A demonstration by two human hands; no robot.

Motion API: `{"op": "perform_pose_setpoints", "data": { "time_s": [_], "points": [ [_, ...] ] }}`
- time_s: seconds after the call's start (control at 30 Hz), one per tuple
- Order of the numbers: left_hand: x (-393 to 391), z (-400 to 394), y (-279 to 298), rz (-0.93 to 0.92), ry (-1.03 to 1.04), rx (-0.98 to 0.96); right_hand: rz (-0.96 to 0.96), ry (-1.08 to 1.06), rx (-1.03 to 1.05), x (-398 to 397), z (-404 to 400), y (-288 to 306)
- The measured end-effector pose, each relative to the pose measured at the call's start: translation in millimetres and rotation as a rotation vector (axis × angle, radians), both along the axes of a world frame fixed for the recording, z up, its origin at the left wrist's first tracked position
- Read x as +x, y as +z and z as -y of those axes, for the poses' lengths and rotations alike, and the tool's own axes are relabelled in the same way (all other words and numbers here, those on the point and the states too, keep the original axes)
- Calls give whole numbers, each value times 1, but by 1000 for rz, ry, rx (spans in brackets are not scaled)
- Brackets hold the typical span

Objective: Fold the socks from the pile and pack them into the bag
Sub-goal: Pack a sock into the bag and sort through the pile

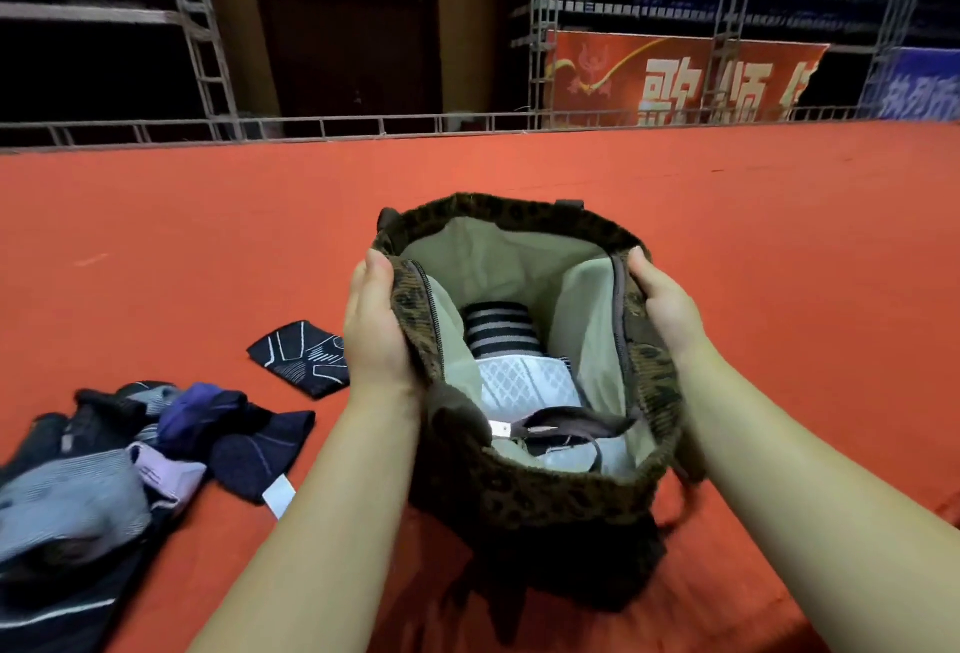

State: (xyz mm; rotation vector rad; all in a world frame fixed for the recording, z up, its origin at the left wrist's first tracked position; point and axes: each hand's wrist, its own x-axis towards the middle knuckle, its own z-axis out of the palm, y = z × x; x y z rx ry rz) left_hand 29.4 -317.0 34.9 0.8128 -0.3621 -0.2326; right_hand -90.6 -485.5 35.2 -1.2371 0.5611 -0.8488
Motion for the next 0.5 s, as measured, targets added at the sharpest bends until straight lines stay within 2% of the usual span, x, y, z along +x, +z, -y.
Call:
{"op": "perform_pose_setpoints", "data": {
  "time_s": [0.07, 0.13, 0.3, 0.4, 0.5],
  "points": [
    [10, -5, -6, 0, -30, 127, -55, 138, 4, 7, -17, -3],
    [13, -12, -22, -28, -94, 269, -232, 188, -69, 15, -24, -12],
    [10, -22, -57, -63, -163, 442, -604, 250, -360, 18, -35, -18],
    [8, -26, -60, -59, -208, 474, -651, 215, -421, 17, -34, -17],
    [16, -37, -59, -8, -224, 559, -635, 62, -561, 18, -34, -8]
  ]
}}
